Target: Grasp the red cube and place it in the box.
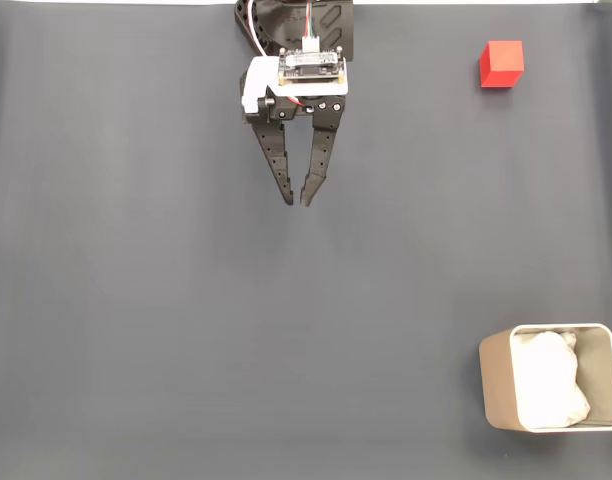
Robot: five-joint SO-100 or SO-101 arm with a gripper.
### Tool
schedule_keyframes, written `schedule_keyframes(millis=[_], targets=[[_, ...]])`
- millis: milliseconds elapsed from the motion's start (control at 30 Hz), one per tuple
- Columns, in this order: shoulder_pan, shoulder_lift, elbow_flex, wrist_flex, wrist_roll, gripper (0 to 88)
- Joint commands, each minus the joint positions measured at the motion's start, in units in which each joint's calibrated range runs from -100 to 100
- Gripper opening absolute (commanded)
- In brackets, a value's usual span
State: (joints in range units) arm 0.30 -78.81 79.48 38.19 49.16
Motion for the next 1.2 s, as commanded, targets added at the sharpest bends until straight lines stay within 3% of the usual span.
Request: schedule_keyframes(millis=[0, 600, 1167], targets=[[-0.7, 3.3, -7.1, -1.2, -0.9, 0.9], [-2.5, 18.8, -29.0, 7.1, -1.7, 0.3], [-16.5, 31.0, -46.6, 22.0, -0.3, 0.6]])
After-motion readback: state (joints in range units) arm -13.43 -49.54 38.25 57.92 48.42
